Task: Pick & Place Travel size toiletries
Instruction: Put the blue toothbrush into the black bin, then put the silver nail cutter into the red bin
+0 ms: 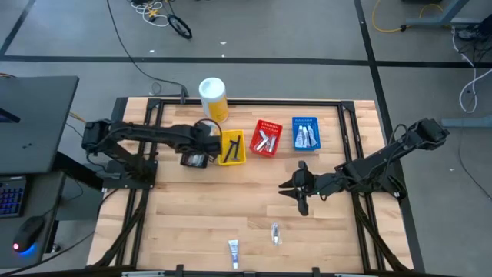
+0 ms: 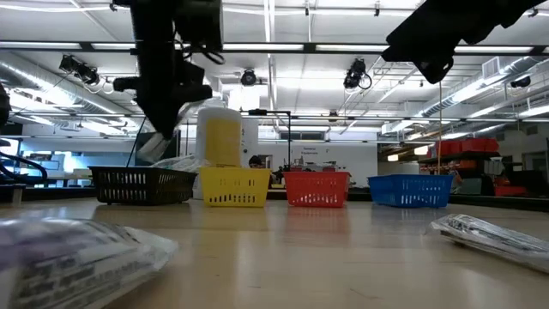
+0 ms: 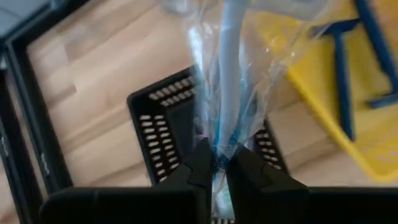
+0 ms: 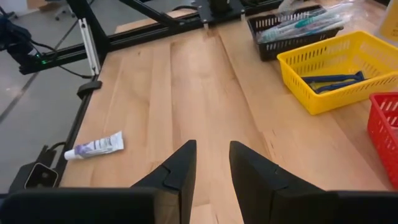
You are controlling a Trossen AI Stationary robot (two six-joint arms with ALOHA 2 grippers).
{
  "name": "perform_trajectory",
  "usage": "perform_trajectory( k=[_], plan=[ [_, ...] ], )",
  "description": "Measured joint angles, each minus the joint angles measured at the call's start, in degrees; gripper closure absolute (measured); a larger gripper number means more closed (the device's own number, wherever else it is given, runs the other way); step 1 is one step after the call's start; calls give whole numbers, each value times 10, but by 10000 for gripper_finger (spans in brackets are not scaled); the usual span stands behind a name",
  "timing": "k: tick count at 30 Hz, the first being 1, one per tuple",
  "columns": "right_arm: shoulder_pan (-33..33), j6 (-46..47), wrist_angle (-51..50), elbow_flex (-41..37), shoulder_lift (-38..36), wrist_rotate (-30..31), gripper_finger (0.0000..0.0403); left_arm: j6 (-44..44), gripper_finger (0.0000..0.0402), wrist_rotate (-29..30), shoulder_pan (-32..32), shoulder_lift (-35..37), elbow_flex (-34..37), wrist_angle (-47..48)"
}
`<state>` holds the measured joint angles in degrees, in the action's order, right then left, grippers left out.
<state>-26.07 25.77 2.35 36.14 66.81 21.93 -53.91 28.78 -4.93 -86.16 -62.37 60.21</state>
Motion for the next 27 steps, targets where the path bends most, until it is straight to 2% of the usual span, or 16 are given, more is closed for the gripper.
perform_trajectory(
  k=[8, 15, 19, 27],
  plan=[
    [0, -1, -9, 0, 0, 0, 297, -17, 362, -73, -47, -1, 74, -25],
    [0, -1, -20, 0, 0, 0, 297, -6, 362, -123, -59, -1, 161, -135],
    [0, 4, -20, 0, 0, 0, 297, 21, 335, -134, -59, -2, 185, -179],
    [0, 6, -19, 0, 0, 0, 297, 36, 271, -110, -58, -2, 184, -171]
  ],
)
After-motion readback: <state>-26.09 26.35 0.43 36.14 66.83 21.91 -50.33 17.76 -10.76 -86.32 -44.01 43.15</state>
